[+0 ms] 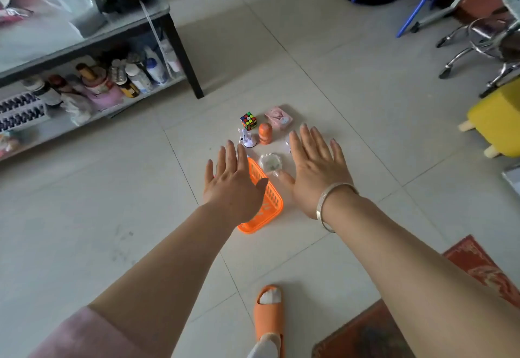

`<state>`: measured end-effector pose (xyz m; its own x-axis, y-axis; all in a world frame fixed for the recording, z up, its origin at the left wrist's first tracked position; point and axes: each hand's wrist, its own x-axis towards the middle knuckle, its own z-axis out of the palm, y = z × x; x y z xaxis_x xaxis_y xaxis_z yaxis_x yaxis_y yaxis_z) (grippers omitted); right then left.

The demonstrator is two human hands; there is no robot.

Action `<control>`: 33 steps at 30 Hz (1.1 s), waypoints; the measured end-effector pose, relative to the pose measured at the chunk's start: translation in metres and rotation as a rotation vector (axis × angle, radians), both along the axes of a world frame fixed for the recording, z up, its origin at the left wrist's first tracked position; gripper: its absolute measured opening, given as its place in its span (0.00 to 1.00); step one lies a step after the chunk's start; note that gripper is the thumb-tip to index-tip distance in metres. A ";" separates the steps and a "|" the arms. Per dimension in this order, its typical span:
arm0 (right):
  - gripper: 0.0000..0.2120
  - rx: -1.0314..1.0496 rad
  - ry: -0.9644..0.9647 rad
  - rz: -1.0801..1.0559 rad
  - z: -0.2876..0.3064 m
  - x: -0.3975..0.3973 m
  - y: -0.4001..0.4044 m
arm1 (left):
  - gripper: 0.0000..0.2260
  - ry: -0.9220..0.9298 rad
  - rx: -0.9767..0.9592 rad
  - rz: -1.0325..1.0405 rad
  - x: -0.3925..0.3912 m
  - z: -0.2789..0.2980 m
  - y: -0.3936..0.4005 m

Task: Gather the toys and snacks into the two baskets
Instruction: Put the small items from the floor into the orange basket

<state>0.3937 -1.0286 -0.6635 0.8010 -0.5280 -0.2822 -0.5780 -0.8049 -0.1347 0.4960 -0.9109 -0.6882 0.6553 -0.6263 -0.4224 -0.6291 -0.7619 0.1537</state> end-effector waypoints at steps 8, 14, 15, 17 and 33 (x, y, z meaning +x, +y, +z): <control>0.35 0.035 0.062 0.097 -0.048 0.051 -0.051 | 0.36 0.026 0.000 0.090 0.032 -0.048 -0.046; 0.35 0.039 0.067 0.194 -0.085 0.076 -0.087 | 0.36 0.025 0.010 0.191 0.044 -0.083 -0.075; 0.35 0.042 0.065 0.217 -0.091 0.079 -0.093 | 0.36 0.026 0.013 0.212 0.044 -0.088 -0.079; 0.35 0.052 0.065 0.272 -0.107 0.085 -0.107 | 0.36 0.027 0.017 0.271 0.043 -0.101 -0.087; 0.34 0.074 0.052 0.548 -0.283 0.102 -0.142 | 0.38 0.019 0.049 0.711 0.006 -0.275 -0.091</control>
